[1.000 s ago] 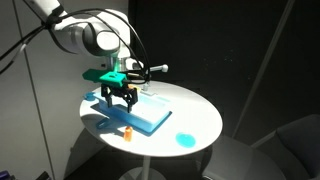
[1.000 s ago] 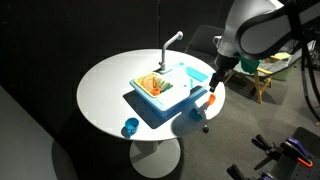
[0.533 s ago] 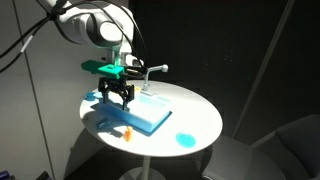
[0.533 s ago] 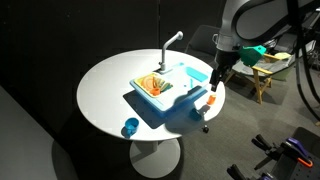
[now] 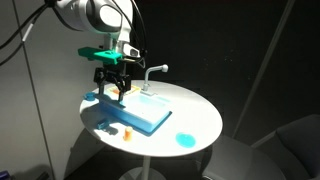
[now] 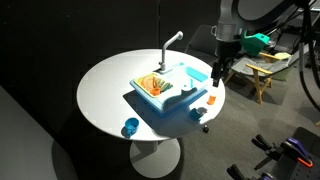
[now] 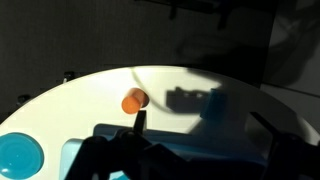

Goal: Remove the orange cup from the sink and place it on the table without changing its upside down position

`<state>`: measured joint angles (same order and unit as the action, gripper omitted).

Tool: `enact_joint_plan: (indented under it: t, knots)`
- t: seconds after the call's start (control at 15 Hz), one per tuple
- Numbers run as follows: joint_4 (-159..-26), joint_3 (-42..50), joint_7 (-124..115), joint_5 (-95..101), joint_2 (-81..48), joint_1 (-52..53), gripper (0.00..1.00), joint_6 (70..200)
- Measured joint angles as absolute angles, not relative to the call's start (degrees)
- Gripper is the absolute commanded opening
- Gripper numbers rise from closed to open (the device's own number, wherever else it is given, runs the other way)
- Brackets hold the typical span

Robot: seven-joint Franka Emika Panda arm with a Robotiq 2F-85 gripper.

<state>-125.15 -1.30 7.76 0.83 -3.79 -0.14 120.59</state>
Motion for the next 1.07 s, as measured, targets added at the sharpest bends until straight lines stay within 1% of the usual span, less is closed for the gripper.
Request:
enact_joint_plan:
  t: [0.27,0.6,1.07]
  knots:
    - [-123.93,-1.36,7.76,2.15,-0.83,0.24,1.0,118.24]
    - [-121.44,-1.36,7.75,3.07,0.7,0.29,1.0,118.4]
    - [-119.33,-1.36,3.79,2.93,-0.01,0.29,1.0,123.75]
